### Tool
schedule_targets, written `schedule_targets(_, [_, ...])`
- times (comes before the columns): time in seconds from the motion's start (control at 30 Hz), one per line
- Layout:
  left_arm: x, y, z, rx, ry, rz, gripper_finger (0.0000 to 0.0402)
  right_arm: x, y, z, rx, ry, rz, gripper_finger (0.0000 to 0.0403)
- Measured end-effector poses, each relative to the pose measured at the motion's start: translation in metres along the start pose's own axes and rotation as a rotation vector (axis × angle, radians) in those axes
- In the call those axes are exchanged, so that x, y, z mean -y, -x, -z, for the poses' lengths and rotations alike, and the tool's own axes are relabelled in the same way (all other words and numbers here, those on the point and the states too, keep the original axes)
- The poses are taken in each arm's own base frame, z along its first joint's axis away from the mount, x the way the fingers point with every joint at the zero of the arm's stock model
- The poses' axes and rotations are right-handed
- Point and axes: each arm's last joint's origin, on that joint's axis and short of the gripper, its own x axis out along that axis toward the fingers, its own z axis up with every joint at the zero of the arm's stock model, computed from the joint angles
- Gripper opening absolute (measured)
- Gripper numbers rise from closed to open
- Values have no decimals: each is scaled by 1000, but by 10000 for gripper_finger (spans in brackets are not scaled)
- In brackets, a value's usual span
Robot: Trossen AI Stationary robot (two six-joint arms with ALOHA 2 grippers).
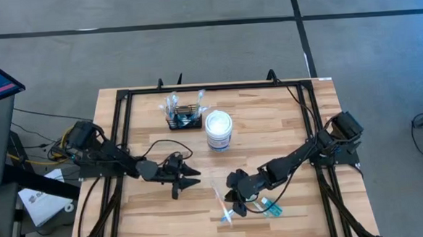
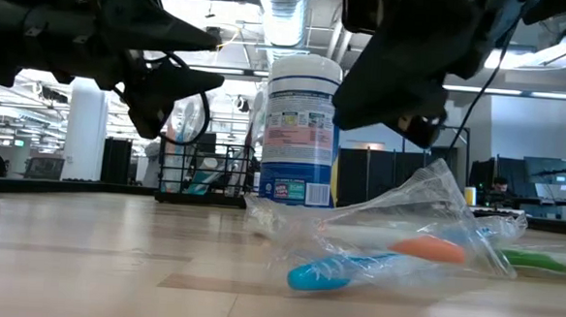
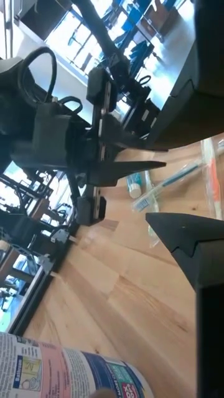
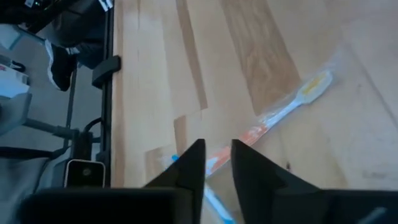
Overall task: Pick & Place toothbrushing station
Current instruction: Put the orange toothbrush into the mesh organizer
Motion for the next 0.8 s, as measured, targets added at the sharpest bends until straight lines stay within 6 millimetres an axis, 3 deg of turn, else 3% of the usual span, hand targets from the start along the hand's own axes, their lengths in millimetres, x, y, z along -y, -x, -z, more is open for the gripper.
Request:
schedule_targets(0.17, [0,0,0,0,0,0,169,-6,0,7,-13,-5,-12,115])
schedule_targets(0.4, [0,0,0,0,-1,0,169,-6,-22,25,-55,-56,-28,164])
schedule_targets(0.63, [0,0,0,-1,-1,0,169,-14,-35,20,-68,-74,-56,180])
schedule_targets(0.8, [0,0,0,-2,-2,-1,169,-20,-50,21,-167,-45,36,178])
